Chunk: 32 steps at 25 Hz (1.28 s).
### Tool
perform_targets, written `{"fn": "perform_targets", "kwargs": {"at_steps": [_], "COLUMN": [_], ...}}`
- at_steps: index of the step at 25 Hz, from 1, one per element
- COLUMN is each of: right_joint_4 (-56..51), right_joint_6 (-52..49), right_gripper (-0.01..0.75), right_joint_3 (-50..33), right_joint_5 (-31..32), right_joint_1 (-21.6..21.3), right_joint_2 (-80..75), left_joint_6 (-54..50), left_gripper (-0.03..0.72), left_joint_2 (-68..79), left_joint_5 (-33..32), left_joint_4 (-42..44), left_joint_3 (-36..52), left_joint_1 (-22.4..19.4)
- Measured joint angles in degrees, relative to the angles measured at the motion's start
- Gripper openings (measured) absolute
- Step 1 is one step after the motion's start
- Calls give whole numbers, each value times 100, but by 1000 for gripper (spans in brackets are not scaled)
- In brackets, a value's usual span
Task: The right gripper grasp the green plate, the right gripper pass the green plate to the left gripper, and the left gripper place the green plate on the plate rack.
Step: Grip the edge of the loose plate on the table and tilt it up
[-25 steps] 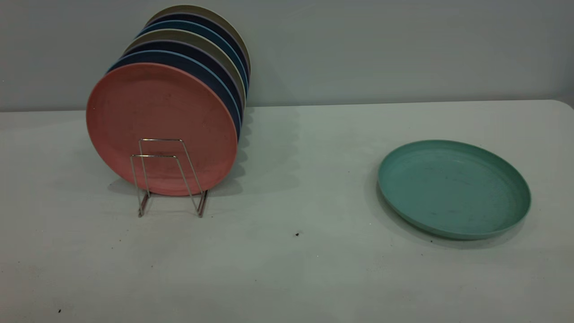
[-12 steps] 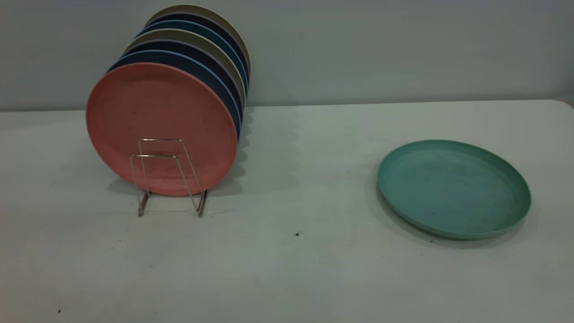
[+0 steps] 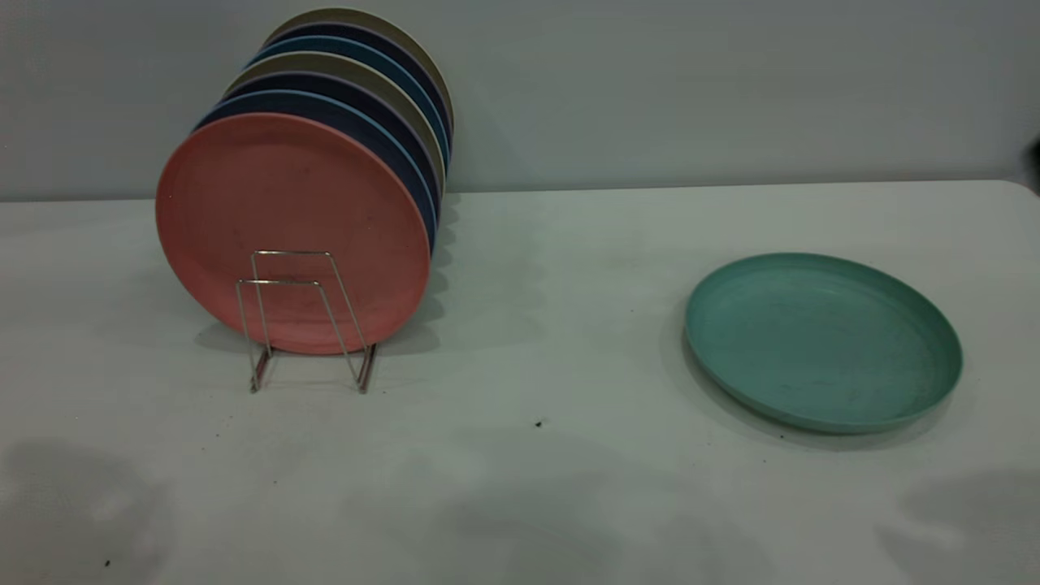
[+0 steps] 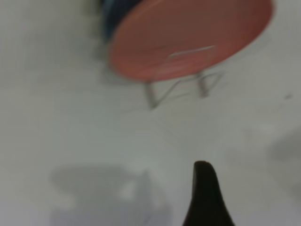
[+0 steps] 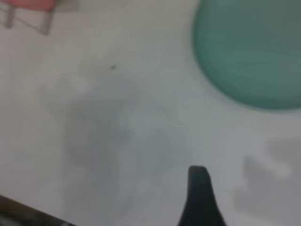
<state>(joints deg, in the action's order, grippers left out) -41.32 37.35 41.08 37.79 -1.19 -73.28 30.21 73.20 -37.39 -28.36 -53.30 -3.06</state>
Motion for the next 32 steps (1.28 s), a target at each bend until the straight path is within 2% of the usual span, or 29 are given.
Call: {"fn": "perform_targets", "kwargs": {"at_steps": [4,8,12,19,24,32], "right_joint_4": [-1074,-1578,-1699,-1730,-1754,-1932], "right_joint_6": [906,1293,1362,1376,1376,1492], "right_gripper": [564,564,564,564,562,514], "right_joint_3": [45,301,750,1571,2132,2898], "right_joint_5": [-294,-397,-420,-340,-114,173], "right_joint_1": [0,-111,-384,-1186,-1639,-1696], "right_joint_2": [-1089,-2095,-2852,-4056,-4924,-5900], "left_joint_6": [1053,1657,1788,1811,1811,1811], "left_gripper": [526,526,527,527,527,527], "left_joint_2": [882,1704,2542,3940,4347,4367], "left_joint_5": [133,326,597,981,1016,1034], "left_joint_4": [-1187,-1948,-2324,-2506,-2546,-2546], "left_joint_3": [-249,-536,-943,-1842,-2029,-2035], "left_joint_1": [198,758,1407,2306,2580,2616]}}
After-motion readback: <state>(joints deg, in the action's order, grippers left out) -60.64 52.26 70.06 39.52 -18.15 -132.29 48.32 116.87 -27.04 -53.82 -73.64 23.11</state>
